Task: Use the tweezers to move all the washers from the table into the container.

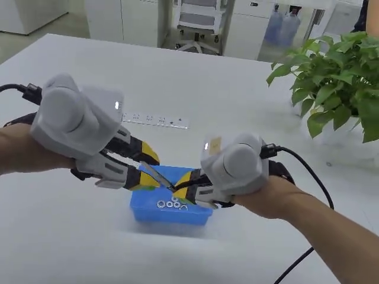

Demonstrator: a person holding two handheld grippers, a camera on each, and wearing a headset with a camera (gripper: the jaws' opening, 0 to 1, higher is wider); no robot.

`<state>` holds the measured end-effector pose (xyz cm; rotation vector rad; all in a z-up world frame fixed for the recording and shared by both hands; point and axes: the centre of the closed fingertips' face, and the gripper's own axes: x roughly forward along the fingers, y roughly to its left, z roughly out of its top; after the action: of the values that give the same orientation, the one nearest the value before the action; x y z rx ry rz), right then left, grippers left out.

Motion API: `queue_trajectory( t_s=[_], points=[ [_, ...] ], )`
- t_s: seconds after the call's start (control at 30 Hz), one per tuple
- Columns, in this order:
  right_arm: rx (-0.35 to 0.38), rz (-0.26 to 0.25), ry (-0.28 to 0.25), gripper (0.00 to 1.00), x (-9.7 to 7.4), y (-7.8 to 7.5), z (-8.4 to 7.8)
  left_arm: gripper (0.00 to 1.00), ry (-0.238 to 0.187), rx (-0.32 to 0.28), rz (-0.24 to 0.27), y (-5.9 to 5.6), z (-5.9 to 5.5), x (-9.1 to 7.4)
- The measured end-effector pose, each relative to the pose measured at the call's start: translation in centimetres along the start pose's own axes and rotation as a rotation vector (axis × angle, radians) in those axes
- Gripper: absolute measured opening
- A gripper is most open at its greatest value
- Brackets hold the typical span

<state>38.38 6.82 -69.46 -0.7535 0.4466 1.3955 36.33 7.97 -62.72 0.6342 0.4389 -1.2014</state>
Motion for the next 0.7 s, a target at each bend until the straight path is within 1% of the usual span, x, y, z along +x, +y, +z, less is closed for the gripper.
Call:
queue_trajectory(
  t_s=[0.17,0.27,0.43,0.5,0.6,0.67,0.7],
  points=[
    [-0.007,0.008,0.023,0.04,-0.2,0.8,-0.4,0.32,-0.039,-0.043,0.046,-0.3,-0.2,-0.9],
    [-0.012,0.015,0.035,0.04,-0.2,1.4,-0.7,0.34,-0.046,-0.062,0.067,-0.7,-0.7,-1.2],
    [-0.026,0.027,0.073,0.04,0.0,2.3,-1.9,0.39,-0.065,-0.103,0.103,-1.3,-1.4,-1.6],
    [-0.028,0.034,0.085,0.04,-0.1,2.6,-2.3,0.41,-0.071,-0.114,0.120,-1.4,-1.6,-1.8],
    [-0.026,0.039,0.109,0.03,0.1,3.1,-3.3,0.47,-0.102,-0.136,0.158,-1.5,-1.7,-2.1],
    [-0.024,0.038,0.120,0.03,0.2,3.3,-3.9,0.48,-0.108,-0.144,0.169,-1.7,-1.8,-2.2],
    [-0.022,0.047,0.129,0.03,0.2,3.6,-4.3,0.48,-0.109,-0.148,0.174,-1.7,-1.9,-2.3]
  ],
)
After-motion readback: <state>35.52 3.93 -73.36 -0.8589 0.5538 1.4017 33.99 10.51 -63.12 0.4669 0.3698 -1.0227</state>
